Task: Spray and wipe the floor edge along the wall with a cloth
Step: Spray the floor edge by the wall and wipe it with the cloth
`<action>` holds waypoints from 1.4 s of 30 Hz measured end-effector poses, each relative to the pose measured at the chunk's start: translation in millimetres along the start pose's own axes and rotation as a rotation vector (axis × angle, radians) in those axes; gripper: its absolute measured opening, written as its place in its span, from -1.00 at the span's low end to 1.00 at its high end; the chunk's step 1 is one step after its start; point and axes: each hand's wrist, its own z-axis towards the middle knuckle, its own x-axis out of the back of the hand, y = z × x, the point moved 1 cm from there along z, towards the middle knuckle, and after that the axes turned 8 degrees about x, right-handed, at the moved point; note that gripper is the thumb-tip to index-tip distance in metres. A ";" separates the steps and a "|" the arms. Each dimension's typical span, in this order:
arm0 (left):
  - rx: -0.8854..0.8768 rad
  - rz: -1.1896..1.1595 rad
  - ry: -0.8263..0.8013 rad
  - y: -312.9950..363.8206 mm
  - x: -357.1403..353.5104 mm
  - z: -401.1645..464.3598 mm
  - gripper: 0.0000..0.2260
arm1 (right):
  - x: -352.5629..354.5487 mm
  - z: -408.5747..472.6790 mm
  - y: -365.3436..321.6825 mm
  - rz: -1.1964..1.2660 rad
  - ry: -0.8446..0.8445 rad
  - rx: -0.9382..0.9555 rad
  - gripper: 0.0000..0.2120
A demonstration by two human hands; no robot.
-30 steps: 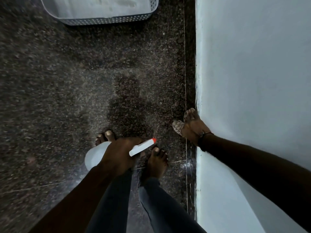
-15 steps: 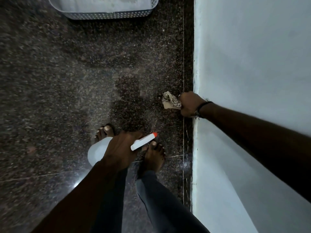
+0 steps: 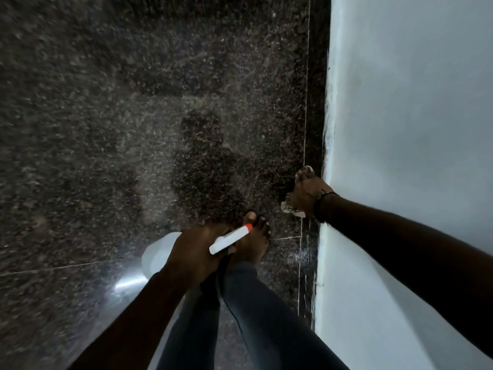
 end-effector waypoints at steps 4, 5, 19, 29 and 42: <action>0.012 0.002 0.019 -5.7 -5.1 -3.5 -0.84 | -9.0 -1.7 -3.1 0.106 0.112 -0.155 -0.52; 0.004 0.012 0.023 -5.0 -5.4 -4.0 -0.86 | -11.9 -2.0 -10.1 0.116 0.107 -0.126 -0.56; -0.072 -0.020 0.037 15.2 0.7 -11.6 -0.86 | -15.1 -28.3 -31.6 0.119 0.059 -0.248 -0.52; -0.164 0.078 0.073 14.8 -2.1 -22.2 -0.78 | 22.4 -53.1 -17.3 0.815 0.270 -0.305 -0.71; -0.178 -0.024 0.106 -27.2 -27.9 -30.4 -0.85 | 21.8 -45.3 -22.6 0.351 0.183 -0.317 -0.78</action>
